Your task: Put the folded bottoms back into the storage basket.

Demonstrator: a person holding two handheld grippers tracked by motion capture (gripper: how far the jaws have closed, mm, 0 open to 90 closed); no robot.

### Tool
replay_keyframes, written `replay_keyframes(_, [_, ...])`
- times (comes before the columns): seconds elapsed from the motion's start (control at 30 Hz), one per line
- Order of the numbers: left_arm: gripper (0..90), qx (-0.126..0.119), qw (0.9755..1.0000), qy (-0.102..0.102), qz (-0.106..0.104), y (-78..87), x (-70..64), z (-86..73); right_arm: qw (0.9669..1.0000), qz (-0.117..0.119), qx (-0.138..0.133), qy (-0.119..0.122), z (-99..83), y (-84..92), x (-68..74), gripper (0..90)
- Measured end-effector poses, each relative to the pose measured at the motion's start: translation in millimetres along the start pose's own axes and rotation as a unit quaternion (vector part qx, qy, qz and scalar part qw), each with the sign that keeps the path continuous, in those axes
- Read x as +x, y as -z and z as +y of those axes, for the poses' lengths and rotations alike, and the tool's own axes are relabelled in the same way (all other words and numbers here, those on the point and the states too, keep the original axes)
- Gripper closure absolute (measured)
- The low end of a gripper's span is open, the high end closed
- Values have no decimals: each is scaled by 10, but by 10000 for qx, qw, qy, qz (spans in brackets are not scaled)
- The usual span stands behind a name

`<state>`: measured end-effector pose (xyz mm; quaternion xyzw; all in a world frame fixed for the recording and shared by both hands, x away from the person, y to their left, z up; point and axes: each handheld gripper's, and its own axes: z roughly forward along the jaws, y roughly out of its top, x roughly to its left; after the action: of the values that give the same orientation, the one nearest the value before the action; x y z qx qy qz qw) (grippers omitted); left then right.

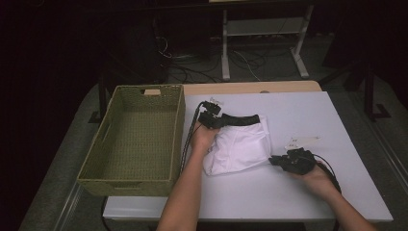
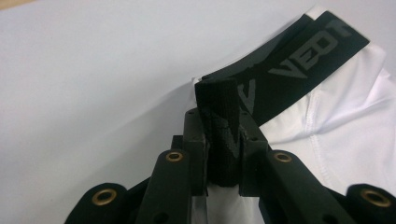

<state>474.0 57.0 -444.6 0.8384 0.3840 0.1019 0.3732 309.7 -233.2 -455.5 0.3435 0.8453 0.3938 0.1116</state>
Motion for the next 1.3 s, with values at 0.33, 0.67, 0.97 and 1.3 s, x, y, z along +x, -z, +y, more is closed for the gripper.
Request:
replay_keyframes(0.33, [767,-93,9996,-116,-220,33,-104,71,9998,86,-181,73,68,84,59,843])
replay_keyframes(0.67, [768,-154,9983,-289,-483,70,-271,213,9993,112,-361,77,131,148,74,843])
replay_keyframes(0.97, [769,-170,9968,-328,-707,67,-354,271,9986,141,-499,101,205,192,76,843])
replay_keyframes(1.3, [769,-147,9941,-511,-948,60,-526,389,9971,147,-736,135,389,262,46,843])
